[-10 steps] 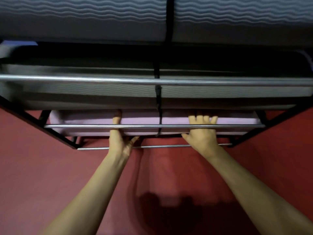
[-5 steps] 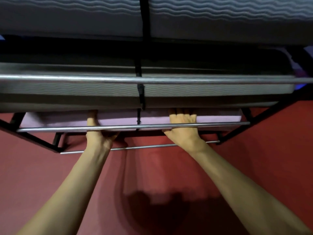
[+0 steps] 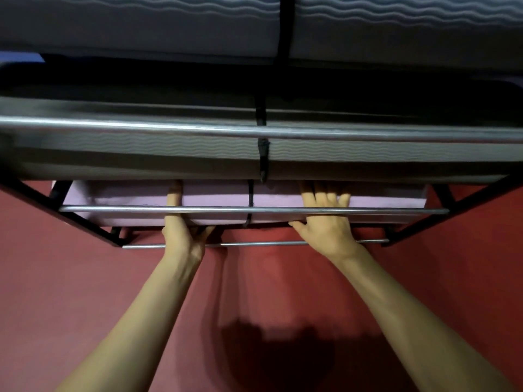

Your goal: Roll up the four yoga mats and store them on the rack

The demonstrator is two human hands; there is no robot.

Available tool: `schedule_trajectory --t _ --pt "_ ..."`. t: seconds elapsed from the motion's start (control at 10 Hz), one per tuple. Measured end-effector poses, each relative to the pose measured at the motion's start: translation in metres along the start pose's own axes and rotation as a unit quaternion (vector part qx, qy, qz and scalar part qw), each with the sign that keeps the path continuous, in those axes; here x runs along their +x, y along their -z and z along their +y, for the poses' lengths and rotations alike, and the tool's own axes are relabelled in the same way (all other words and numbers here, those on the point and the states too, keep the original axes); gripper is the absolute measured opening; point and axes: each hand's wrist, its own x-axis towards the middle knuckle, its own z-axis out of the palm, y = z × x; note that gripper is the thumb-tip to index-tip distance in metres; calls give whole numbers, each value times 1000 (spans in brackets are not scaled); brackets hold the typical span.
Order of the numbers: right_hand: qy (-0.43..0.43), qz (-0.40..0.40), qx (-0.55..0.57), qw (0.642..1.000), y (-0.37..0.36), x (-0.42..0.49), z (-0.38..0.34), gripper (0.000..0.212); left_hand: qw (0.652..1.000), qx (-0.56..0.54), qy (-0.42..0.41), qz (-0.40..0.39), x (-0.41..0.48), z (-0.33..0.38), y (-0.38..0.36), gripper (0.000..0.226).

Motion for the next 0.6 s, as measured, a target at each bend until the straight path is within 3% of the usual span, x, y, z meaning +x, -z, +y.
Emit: schedule_trajectory --t 0.1,0.2,0.3,0.4,0.5,0.6 --pt "18 -7 -3 1000 -8 -3 5 87 999 6 6 -32 2 0 2 82" --pt "35 22 12 999 -13 -6 8 90 999 -7 -3 -44 -1 -6 4 71" --pt "56 62 43 996 -22 -14 8 80 999 -22 -19 -41 -8 -15 5 76" --pt "41 76 57 995 -28 -31 -3 59 998 -40 -27 -41 -9 -22 9 60" --pt "20 41 126 991 -27 -53 -18 55 997 -65 -35 -3 -20 -30 8 11" --pt "33 2 136 990 -20 -73 -26 55 997 -67 -28 25 -42 -42 3 22"
